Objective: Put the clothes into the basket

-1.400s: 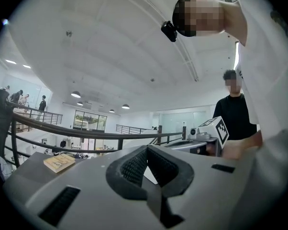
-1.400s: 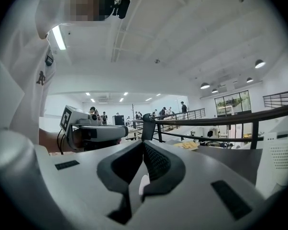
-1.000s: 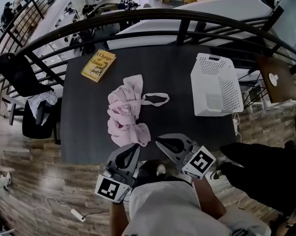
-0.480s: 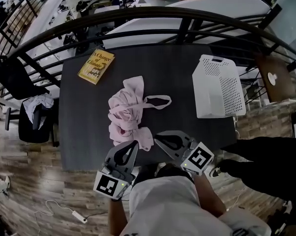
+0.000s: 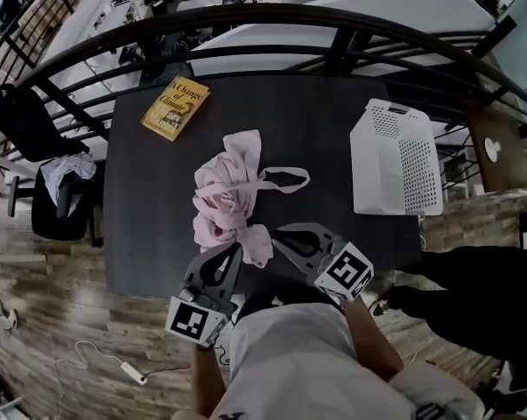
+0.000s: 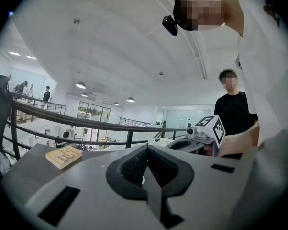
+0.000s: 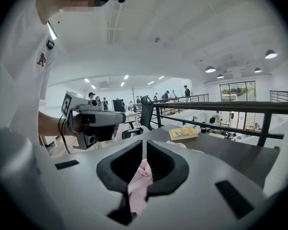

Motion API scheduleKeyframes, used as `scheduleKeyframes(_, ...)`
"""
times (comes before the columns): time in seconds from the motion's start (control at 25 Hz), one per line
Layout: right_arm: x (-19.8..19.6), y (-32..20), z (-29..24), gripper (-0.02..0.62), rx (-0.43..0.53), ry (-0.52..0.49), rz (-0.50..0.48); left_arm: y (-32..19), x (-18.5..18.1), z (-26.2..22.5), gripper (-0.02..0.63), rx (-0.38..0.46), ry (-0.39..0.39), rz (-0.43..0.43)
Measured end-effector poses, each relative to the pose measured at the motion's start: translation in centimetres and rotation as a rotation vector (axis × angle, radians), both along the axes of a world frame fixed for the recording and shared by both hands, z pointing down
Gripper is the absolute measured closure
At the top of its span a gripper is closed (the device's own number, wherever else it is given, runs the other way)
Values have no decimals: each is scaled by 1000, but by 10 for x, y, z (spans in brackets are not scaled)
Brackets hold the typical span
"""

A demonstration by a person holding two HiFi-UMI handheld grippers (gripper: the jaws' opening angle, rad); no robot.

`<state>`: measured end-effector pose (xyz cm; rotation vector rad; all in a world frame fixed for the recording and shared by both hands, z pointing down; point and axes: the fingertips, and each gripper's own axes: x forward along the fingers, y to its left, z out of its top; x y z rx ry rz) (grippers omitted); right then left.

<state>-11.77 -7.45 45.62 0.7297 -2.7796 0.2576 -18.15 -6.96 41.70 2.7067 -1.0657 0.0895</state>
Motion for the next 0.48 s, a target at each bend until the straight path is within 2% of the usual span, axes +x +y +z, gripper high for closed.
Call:
scheduleKeyframes(0.12, -5, -3, 11, 557, -14, 22, -33, -5, -4, 8, 603, 7, 14, -38)
scheduleKeyframes(0.2, -8, -4, 19, 505, -23, 41, -53, -6, -4, 14, 603, -9, 3, -46)
scheduleKeyframes(0.48, -17, -6, 52, 443, -82, 106, -105, -8, -8, 32, 603, -41, -26, -92)
